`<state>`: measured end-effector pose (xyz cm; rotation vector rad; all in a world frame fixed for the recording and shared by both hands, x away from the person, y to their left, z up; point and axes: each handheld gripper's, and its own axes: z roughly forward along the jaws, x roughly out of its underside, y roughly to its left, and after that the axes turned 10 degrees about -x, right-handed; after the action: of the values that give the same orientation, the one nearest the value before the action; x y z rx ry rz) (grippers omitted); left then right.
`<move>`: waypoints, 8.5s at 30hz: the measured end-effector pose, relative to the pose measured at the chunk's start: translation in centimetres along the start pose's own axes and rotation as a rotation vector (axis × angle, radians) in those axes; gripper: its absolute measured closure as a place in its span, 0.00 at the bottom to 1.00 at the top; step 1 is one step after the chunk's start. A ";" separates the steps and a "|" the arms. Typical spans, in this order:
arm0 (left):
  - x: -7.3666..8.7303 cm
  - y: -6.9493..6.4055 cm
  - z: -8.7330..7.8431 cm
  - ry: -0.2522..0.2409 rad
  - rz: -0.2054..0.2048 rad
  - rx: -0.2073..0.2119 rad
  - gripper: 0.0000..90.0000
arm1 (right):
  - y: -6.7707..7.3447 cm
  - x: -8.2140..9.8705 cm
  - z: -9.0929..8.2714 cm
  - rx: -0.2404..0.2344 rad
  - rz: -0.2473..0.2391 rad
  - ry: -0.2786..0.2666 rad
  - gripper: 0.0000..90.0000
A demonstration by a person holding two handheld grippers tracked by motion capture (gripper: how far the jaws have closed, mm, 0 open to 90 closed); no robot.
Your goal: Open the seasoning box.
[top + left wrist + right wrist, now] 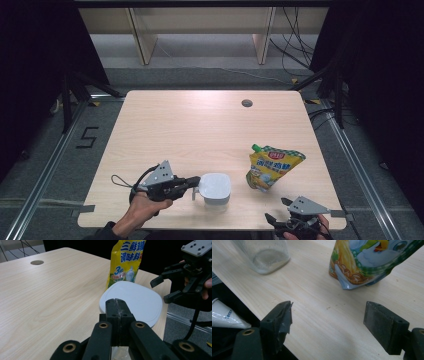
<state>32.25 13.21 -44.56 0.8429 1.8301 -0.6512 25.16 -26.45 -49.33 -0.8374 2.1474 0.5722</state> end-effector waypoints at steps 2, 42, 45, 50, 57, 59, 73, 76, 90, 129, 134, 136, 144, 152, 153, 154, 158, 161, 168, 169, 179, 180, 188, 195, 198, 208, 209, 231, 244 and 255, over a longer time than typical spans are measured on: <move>0.1 0.2 0.1 0.001 0.008 0.005 0.99 | 0.1 0.0 0.1 -0.014 -0.002 0.001 0.27; 0.0 -0.6 0.0 -0.016 0.000 -0.011 0.99 | 3.3 -4.6 1.9 -0.168 -0.152 -0.208 0.81; 0.1 -0.5 -0.1 -0.006 0.007 -0.014 0.99 | 3.7 -5.3 2.1 -0.169 -0.196 -0.249 0.92; 0.1 -0.6 -0.1 -0.015 0.018 -0.016 0.99 | 4.1 -5.9 2.5 -0.158 -0.224 -0.258 0.96; 0.1 -0.5 -0.2 -0.014 0.013 -0.016 0.99 | 4.7 -6.7 3.4 -0.182 -0.229 -0.245 0.97; 0.2 -0.5 -0.2 -0.014 0.013 -0.014 0.99 | 4.9 -6.9 3.5 -0.194 -0.245 -0.249 0.97; 0.3 -0.4 -0.3 -0.016 0.009 -0.007 0.99 | 5.3 -7.5 4.0 -0.204 -0.245 -0.225 1.00; 0.3 -0.3 -0.2 -0.019 0.017 -0.005 0.99 | 5.3 -7.6 4.1 -0.200 -0.258 -0.227 1.00; 0.7 0.1 -0.8 -0.004 -0.018 -0.005 0.83 | 5.9 -8.7 4.3 -0.203 -0.268 -0.246 1.00; 6.6 1.0 -3.4 0.224 0.075 -0.114 0.20 | 9.6 -12.3 6.4 -0.210 -0.404 -0.235 0.98; 6.6 1.1 -3.4 0.234 0.077 -0.120 0.20 | 10.2 -12.6 6.8 -0.221 -0.413 -0.230 0.98; 6.6 1.1 -3.4 0.238 0.067 -0.116 0.20 | 10.2 -12.8 6.8 -0.214 -0.427 -0.233 0.98; 6.6 0.9 -3.4 0.210 0.046 -0.102 0.20 | 9.6 -13.0 6.0 -0.201 -0.409 -0.258 0.94; 6.5 0.5 -3.6 0.203 0.029 -0.124 0.20 | 6.2 -10.4 3.6 -0.132 -0.337 -0.276 0.74; 6.5 0.6 -3.6 0.196 0.042 -0.120 0.20 | 5.7 -9.9 3.2 -0.134 -0.324 -0.271 0.71; 6.5 0.5 -3.6 0.195 0.036 -0.126 0.20 | 5.2 -9.4 2.9 -0.119 -0.310 -0.279 0.69; 6.5 0.5 -3.6 0.183 0.008 -0.135 0.20 | 3.7 -7.6 1.6 -0.102 -0.274 -0.281 0.60; 6.5 0.6 -3.6 0.191 0.002 -0.138 0.20 | 2.7 -6.4 0.8 -0.079 -0.255 -0.284 0.58; 6.6 0.6 -3.6 0.193 0.005 -0.134 0.20 | 0.4 -4.3 -0.7 -0.033 -0.107 -0.247 0.50; 6.6 0.6 -3.5 0.194 0.005 -0.134 0.20 | 0.4 -4.3 -0.7 -0.033 -0.107 -0.247 0.50; 6.6 0.7 -3.5 0.189 0.031 -0.130 0.20 | -2.2 -2.8 -1.6 0.031 0.017 -0.283 0.30; 6.6 0.7 -3.5 0.192 0.035 -0.130 0.20 | -2.6 -2.6 -1.6 0.033 0.021 -0.286 0.29; 6.6 0.8 -3.5 0.216 0.024 -0.136 0.20 | -4.6 -2.2 -0.7 0.027 0.026 -0.293 0.18; 6.7 0.7 -3.3 0.199 0.025 -0.132 0.20 | -6.0 -2.0 0.0 -0.019 0.033 -0.309 0.18; 6.6 0.8 -3.4 0.219 0.039 -0.136 0.20 | -6.9 -2.1 0.8 -0.033 0.001 -0.314 0.18; 6.7 0.7 -3.3 0.219 0.020 -0.139 0.20 | -8.2 -2.6 2.1 -0.079 -0.014 -0.307 0.18; 6.7 0.8 -3.4 0.226 0.026 -0.142 0.20 | -8.1 -2.6 2.3 -0.092 0.015 -0.324 0.18; 6.7 0.9 -3.3 0.233 0.041 -0.151 0.20 | -9.1 -3.6 4.8 -0.147 -0.034 -0.373 0.22; 6.8 0.8 -3.1 0.227 0.026 -0.130 0.20 | -9.4 -3.8 5.6 -0.172 -0.045 -0.368 0.25; 6.9 0.5 -2.9 0.221 0.012 -0.123 0.21 | -9.6 -4.1 6.3 -0.198 -0.056 -0.408 0.25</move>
<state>29.15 17.51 -49.83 0.8705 2.0396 -0.4458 37.09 -27.59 -51.29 -0.8036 1.7117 0.8570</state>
